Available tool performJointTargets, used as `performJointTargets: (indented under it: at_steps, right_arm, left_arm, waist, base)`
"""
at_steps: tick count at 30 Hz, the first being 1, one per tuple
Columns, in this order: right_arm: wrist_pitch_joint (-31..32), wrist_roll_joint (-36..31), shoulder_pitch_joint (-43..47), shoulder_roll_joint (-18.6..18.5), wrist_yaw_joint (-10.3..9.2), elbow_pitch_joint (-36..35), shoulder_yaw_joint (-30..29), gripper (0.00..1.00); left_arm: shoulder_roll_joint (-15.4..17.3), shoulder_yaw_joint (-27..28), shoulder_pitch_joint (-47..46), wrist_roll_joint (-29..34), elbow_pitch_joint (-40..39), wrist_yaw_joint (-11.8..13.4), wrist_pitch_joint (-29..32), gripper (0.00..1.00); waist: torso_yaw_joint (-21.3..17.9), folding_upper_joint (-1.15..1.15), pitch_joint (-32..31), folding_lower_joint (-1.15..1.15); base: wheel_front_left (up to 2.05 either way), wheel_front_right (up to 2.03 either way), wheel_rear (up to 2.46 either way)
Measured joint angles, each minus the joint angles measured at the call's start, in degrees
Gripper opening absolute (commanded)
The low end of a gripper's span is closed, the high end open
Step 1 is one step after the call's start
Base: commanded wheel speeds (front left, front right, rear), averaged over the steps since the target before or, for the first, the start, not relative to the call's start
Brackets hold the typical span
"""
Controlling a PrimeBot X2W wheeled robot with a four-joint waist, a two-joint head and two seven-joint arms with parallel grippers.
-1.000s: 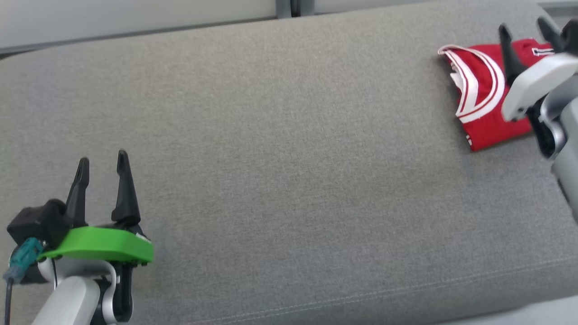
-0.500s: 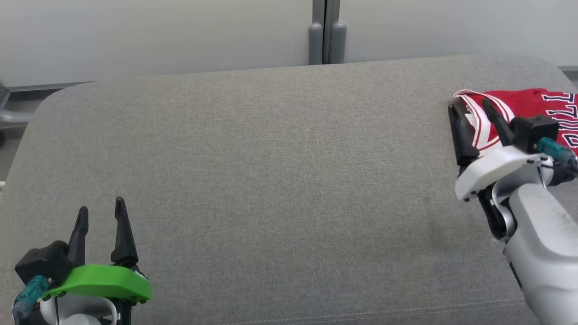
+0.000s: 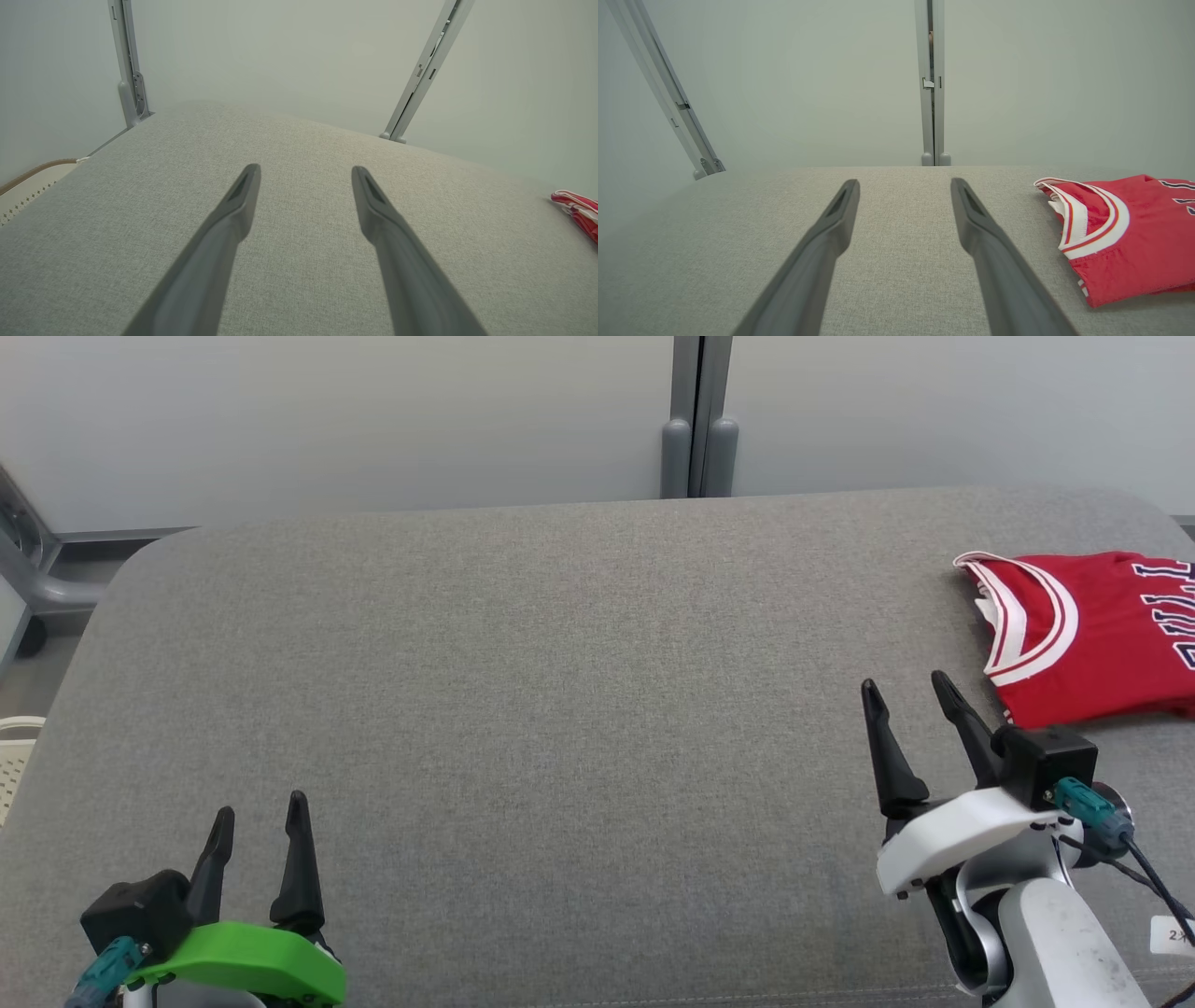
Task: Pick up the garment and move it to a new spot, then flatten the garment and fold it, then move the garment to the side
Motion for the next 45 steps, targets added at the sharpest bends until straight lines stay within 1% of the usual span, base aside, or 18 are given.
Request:
performJointTargets:
  at_steps: [3, 6, 16, 32, 34, 35, 40, 45]
  right_arm:
    - [1.1, -0.3, 1.6, 0.5, 0.0, -1.8, -0.5, 1.0]
    - [2.2, -1.0, 3.0, 1.0, 0.0, -3.7, -0.9, 1.0]
    - [3.7, -1.3, 4.2, 1.3, 0.0, -4.8, -1.0, 1.0]
    - [3.7, 0.2, 4.4, 1.3, 0.0, -5.3, -1.2, 1.0]
    - [3.6, 0.2, 4.4, 1.4, 0.0, -5.4, -1.3, 1.0]
    - [3.6, 0.1, 4.5, 1.4, 0.01, -5.1, -1.3, 0.0]
    - [4.1, 0.8, 6.2, 1.7, 0.01, -2.6, -1.3, 0.0]
    - [5.1, 6.3, 6.2, 1.7, 0.01, -1.8, -2.6, 0.0]
  left_arm:
    - [0.1, -0.1, 0.0, -0.1, 0.2, -0.1, 0.1, 1.0]
    - [0.4, -0.2, -0.1, -0.2, 0.8, -0.8, 0.2, 1.0]
    - [0.5, -0.2, -0.9, -0.2, 3.4, -2.1, -0.5, 1.0]
    - [0.4, -1.0, -1.2, 0.5, 3.3, -2.1, -0.6, 1.0]
    - [0.5, -1.1, -1.2, 1.0, 3.3, -1.7, -0.6, 1.0]
    - [0.3, -1.1, -1.1, 1.2, 3.5, -1.6, -0.6, 0.0]
    - [-1.7, -2.0, 0.6, 0.6, 5.4, -1.7, -0.2, 0.0]
    - [-2.9, -0.6, 0.6, -2.7, 5.9, -3.1, 0.7, 0.0]
  waist:
    - [0.0, 0.0, 0.0, 0.0]
    - [0.0, 0.0, -0.1, 0.0]
    - [-0.4, 0.0, -0.6, 0.0]
    - [-0.1, 0.0, -0.2, 0.0]
    - [-0.1, 0.0, -0.2, 0.0]
    - [-0.1, 0.0, -0.2, 0.0]
    - [-0.1, 0.0, -0.2, 0.0]
    - [-0.2, 0.0, -0.1, 0.0]
  base:
    - [0.0, 0.0, 0.0]
    - [0.0, 0.0, 0.0]
    - [0.0, 0.0, 0.0]
    - [0.0, 0.0, 0.0]
    - [0.0, 0.0, 0.0]
    - [0.0, 0.0, 0.0]
    - [0.0, 0.0, 0.0]
    - [0.0, 0.0, 0.0]
